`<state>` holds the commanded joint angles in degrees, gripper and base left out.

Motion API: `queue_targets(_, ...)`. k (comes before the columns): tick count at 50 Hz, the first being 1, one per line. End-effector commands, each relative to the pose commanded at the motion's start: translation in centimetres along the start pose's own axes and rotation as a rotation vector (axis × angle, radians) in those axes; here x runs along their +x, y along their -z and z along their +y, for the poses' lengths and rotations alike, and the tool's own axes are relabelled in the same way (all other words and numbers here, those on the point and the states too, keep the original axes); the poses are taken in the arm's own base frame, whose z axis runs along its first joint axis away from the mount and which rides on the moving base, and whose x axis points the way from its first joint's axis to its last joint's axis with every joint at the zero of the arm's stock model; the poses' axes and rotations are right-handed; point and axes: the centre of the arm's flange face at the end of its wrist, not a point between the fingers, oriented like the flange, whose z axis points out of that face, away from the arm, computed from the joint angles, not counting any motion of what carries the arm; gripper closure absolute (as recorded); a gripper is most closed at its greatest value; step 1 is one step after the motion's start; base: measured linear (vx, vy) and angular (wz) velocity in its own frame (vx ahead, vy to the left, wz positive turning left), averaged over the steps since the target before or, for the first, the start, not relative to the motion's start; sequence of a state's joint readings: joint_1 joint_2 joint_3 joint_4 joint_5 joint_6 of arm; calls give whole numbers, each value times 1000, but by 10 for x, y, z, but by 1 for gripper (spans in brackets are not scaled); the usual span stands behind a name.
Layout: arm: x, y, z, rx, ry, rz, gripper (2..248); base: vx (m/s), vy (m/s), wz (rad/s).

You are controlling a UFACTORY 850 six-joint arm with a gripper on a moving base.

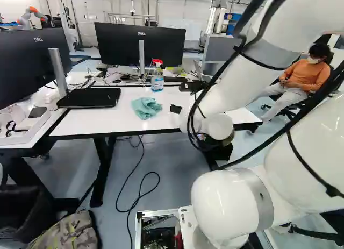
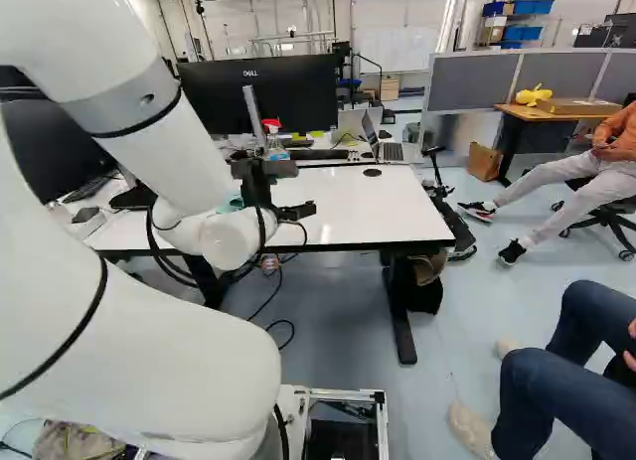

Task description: Clean the table with the green towel

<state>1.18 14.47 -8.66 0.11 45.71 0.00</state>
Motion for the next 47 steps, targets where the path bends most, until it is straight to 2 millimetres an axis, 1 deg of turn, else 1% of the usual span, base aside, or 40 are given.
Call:
queue_targets(22,-15,14,5,-15,-5,32,3,0,0,0)
queue_targets(47,-18,16,5,-18,-6,38,3,0,0,0)
